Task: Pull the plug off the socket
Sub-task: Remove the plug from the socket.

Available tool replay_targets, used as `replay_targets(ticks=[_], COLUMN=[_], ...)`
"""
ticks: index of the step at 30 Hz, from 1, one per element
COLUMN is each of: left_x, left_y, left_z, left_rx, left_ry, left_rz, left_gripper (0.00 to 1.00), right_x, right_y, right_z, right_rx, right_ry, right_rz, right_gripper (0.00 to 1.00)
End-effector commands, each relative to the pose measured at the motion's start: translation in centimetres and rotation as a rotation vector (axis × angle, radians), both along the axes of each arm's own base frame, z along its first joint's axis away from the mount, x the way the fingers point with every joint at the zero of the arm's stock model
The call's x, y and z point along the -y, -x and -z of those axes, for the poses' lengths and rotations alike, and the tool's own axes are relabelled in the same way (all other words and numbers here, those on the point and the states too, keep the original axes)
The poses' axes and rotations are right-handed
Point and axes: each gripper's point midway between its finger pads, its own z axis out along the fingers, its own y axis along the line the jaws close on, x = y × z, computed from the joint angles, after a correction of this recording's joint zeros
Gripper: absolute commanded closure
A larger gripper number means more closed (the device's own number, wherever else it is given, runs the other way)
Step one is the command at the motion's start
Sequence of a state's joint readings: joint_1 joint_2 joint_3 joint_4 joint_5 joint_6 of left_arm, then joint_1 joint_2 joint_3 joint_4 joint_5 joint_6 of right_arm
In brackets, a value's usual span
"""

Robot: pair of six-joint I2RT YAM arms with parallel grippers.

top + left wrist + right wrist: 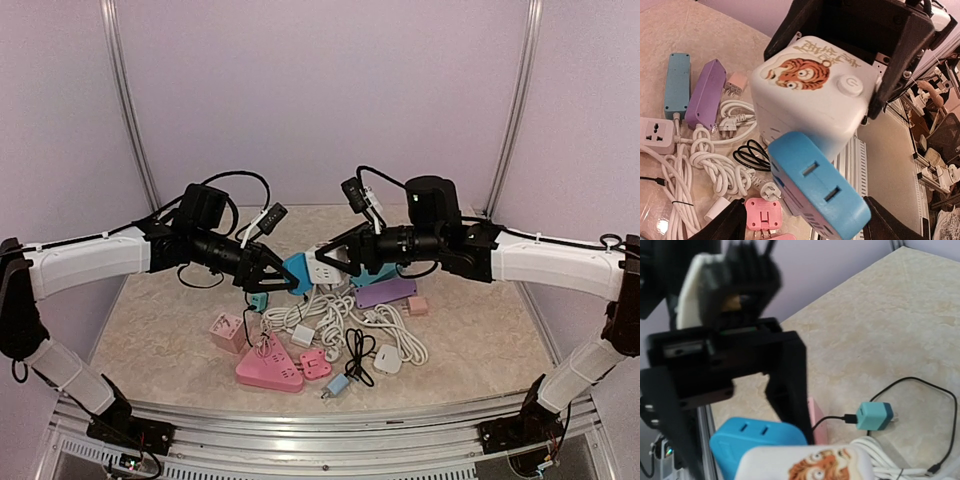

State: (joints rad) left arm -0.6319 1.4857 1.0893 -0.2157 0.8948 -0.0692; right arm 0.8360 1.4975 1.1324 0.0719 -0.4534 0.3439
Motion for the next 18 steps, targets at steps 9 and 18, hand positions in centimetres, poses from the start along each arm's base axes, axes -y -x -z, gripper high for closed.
replay_targets(ticks=[9,18], left_x=[-1.7,-1.2], left_y=[-2.2,0.0], left_z=[0.7,-0.8], left_rx=[0.01,0.016], left_ry=[-0.046,0.026], left_rz=[-0.085,0.033], left_gripper=[0.52,0.55], right_x=[0.1,0.2], right_y=[2.4,3.2], right_z=[-2.1,-2.1], right_rx=[0.025,0.012], right_ry=[0.004,-0.016], right_rz=[-0.105,-0.136], right_gripper=[1.0,1.0])
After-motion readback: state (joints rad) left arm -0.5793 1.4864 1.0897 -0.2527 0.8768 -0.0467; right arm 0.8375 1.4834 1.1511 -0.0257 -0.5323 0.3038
